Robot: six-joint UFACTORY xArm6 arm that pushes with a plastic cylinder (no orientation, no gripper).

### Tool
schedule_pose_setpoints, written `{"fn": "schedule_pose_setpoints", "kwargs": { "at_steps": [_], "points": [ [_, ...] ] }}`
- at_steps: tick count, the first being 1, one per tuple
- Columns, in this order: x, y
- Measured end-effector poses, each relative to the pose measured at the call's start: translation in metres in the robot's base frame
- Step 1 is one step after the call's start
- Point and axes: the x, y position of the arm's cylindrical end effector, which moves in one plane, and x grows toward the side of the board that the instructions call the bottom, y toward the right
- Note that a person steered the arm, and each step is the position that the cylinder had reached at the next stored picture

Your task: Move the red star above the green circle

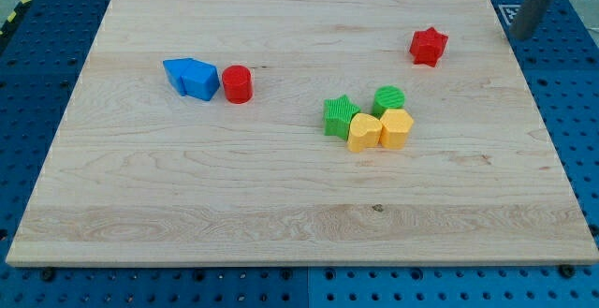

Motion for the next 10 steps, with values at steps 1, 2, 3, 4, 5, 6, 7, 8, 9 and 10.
{"fn": "schedule_pose_setpoints", "kwargs": {
  "at_steps": [1, 2, 3, 4, 5, 6, 7, 8, 9, 10],
  "points": [
    [0.0, -0.012],
    [0.003, -0.023],
    [0.003, -0.052],
    [0.004, -0.081],
    [0.013, -0.115],
    [0.022, -0.146],
    [0.025, -0.161],
    [0.027, -0.151],
    [0.048, -0.151],
    [0.065, -0.151]
  ]
}}
